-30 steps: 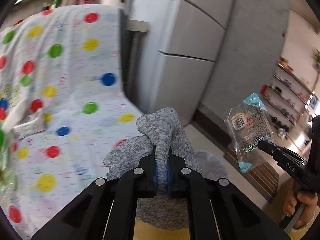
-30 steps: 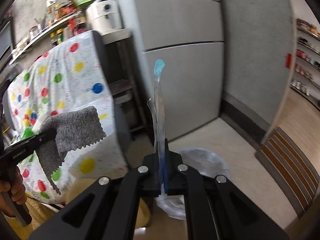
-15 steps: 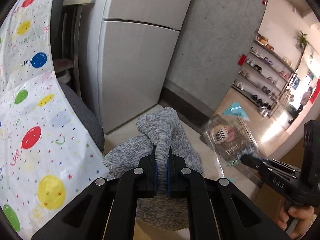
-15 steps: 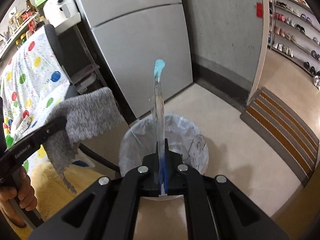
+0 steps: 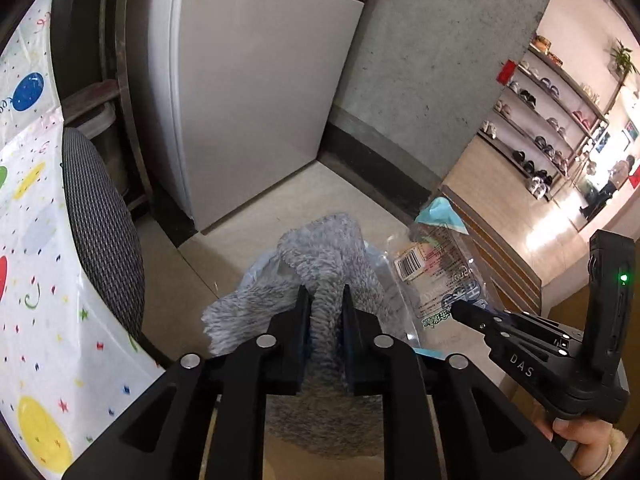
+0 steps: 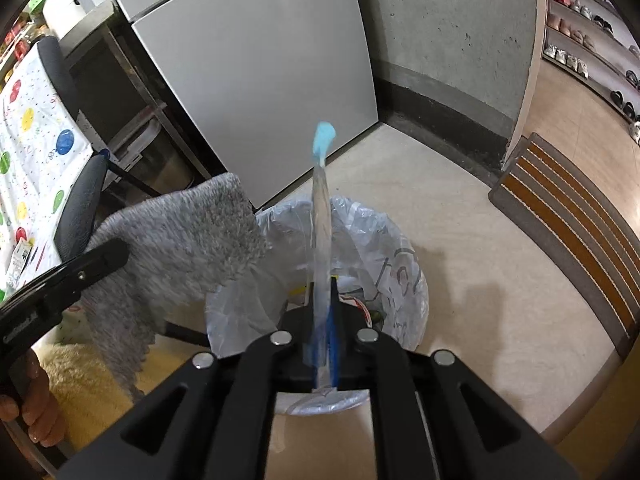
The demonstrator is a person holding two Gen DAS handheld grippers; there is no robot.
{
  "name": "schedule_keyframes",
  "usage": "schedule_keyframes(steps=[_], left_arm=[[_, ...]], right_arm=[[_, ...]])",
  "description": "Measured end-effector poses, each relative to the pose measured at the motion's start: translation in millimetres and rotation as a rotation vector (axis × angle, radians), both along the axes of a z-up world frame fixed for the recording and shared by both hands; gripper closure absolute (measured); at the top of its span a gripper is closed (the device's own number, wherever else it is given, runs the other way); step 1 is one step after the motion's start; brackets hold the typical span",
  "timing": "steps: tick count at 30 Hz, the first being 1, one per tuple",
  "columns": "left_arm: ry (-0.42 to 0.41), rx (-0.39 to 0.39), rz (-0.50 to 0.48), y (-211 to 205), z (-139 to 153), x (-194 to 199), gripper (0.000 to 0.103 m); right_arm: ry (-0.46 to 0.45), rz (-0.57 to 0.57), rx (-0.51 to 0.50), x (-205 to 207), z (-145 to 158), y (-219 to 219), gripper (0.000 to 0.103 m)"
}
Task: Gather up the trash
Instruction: 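Open both grippers to drop the sock and plastic bag into the bin, then move both open grippers back over the chair toward the bottle and sponge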
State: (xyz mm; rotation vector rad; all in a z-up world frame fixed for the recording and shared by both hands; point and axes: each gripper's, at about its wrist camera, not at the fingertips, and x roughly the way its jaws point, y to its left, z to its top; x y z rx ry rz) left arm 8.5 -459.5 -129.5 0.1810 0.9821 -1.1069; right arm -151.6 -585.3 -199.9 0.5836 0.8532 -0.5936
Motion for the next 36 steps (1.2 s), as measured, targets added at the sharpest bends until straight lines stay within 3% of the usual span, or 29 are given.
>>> schedule_keyframes(steps=[1, 2, 4, 11, 20, 25, 36], left_arm=[[0.008, -0.003, 0.002, 2, 0, -1, 0.074], [0.015, -0.006, 0.006, 2, -1, 0, 0.055], [0.015, -0.022, 0.025, 5, 2, 3, 0.046], [0.029, -0.086, 0.063, 22, 15, 10, 0.046], [-0.152, -0.117, 0.178, 106, 67, 19, 0.046], [-0.191, -0.088, 0.29, 176, 79, 31, 0.046], [-0.193, 0.04, 0.58, 337, 70, 52, 0.046]], right_arm=[[0.002, -0.004, -0.001, 1, 0, -1, 0.089], [0.004, -0.005, -0.005, 1, 0, -1, 0.087], [0.004, -0.002, -0.008, 1, 2, -1, 0.084], [-0.043, -0.006, -0.075, -11, 37, 14, 0.084], [-0.176, 0.051, -0.241, -19, 122, 68, 0.084], [-0.226, 0.245, -0.265, 19, 146, 123, 0.084], [-0.199, 0.659, -0.277, 136, 144, 258, 0.083]])
